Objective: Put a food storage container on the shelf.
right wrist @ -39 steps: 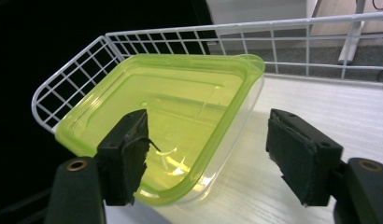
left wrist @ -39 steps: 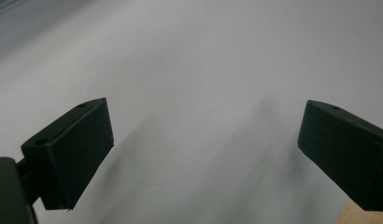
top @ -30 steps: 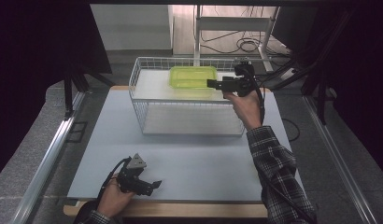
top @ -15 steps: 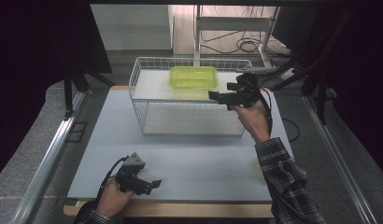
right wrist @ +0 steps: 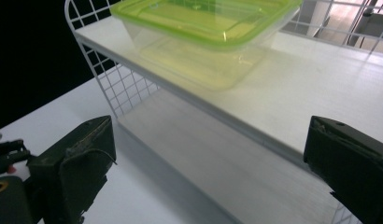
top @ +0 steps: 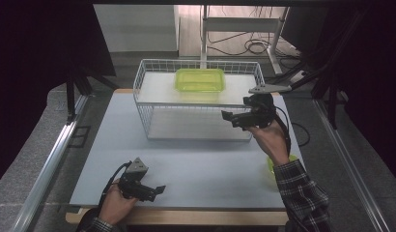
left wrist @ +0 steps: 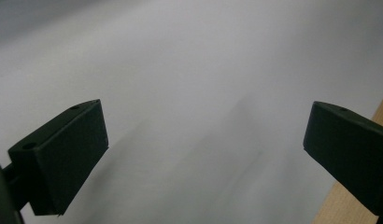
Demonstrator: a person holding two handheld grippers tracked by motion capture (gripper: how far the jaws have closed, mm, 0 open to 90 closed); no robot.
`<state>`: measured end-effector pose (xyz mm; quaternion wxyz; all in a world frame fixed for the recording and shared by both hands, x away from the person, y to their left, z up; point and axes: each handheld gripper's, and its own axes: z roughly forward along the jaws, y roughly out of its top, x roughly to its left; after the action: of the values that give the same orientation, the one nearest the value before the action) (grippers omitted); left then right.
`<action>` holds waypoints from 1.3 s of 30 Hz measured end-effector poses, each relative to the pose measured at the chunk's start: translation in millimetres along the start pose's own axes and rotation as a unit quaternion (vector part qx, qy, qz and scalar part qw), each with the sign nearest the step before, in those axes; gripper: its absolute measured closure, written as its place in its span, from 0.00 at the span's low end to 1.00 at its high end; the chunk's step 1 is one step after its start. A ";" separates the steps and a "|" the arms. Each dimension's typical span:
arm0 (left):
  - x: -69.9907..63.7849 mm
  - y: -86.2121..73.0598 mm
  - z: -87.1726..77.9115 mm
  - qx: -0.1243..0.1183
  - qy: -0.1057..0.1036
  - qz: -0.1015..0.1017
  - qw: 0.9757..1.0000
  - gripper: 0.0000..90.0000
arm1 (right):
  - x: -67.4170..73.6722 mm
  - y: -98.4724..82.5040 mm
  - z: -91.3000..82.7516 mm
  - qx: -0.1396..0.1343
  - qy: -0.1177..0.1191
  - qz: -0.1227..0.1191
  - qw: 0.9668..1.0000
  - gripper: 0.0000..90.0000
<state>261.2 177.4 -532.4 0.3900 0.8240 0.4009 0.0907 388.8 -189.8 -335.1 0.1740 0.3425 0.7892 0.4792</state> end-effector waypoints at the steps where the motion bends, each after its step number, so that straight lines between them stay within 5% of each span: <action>1: 0.0 -0.2 -0.1 0.000 0.005 0.006 1.000 0.00 | 1.7 -6.0 -3.0 0.000 0.000 -0.003 1.000 0.03; 26: -2.6 -0.4 -3.2 -0.026 0.039 0.060 0.997 0.02 | 16.2 -96.6 -21.6 0.021 -0.010 -0.020 1.000 0.00; 39: -2.8 -1.0 -3.8 -0.027 0.049 0.068 0.996 0.02 | 25.6 -136.6 -14.9 0.034 -0.008 -0.028 0.999 0.00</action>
<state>257.0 177.9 -530.1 0.3845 0.8331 0.3602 0.1683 310.7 -223.0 -446.2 0.1822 0.3297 0.8131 0.4437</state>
